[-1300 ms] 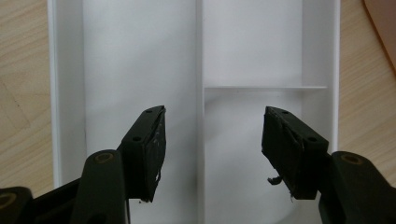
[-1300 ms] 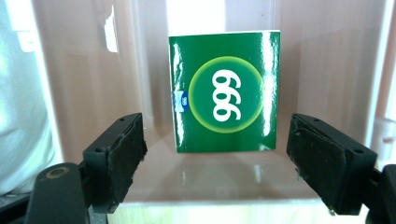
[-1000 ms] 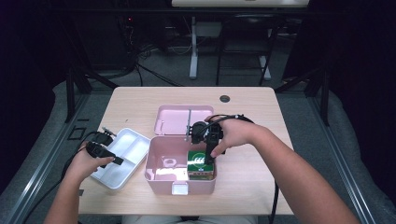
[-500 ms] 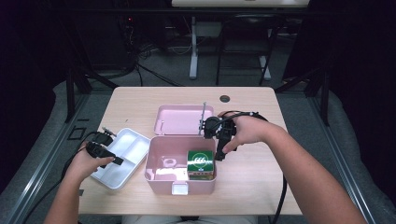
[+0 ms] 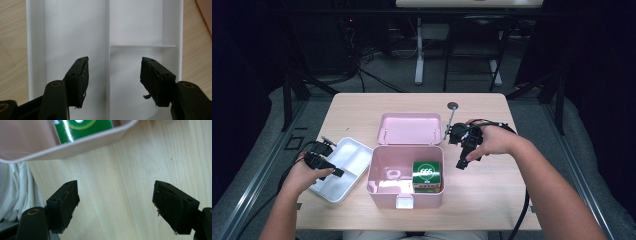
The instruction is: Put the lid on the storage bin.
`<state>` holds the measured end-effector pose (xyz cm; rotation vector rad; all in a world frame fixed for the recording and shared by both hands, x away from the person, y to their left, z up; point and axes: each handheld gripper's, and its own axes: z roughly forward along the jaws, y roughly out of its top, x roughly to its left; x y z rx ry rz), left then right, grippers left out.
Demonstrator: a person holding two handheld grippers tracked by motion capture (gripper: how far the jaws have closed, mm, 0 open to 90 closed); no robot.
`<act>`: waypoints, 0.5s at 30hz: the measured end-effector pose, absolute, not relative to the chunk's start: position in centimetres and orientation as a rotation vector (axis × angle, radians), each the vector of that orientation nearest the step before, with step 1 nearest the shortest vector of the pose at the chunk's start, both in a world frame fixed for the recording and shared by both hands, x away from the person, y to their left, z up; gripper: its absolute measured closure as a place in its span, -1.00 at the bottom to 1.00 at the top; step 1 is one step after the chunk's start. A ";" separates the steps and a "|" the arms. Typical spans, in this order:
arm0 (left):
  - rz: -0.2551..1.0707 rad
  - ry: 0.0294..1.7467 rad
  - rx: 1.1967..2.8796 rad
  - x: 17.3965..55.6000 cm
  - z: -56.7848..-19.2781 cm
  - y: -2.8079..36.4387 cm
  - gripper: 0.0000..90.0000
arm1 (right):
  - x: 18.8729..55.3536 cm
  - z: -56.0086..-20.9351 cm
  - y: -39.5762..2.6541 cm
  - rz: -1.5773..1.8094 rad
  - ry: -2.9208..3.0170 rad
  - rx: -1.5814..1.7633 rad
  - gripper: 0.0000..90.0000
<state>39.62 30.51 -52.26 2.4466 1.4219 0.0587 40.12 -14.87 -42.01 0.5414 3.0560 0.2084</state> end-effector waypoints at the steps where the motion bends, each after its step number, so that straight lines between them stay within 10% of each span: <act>1: 0.058 1.429 2.441 39.6 -52.3 30.5 -0.11 | 40.2 -42.2 -15.2 0.211 3.051 0.558 -0.54; 15: 0.037 1.436 2.461 39.5 -52.7 30.3 -0.06 | 41.4 -45.8 -18.1 0.348 2.955 0.894 -0.50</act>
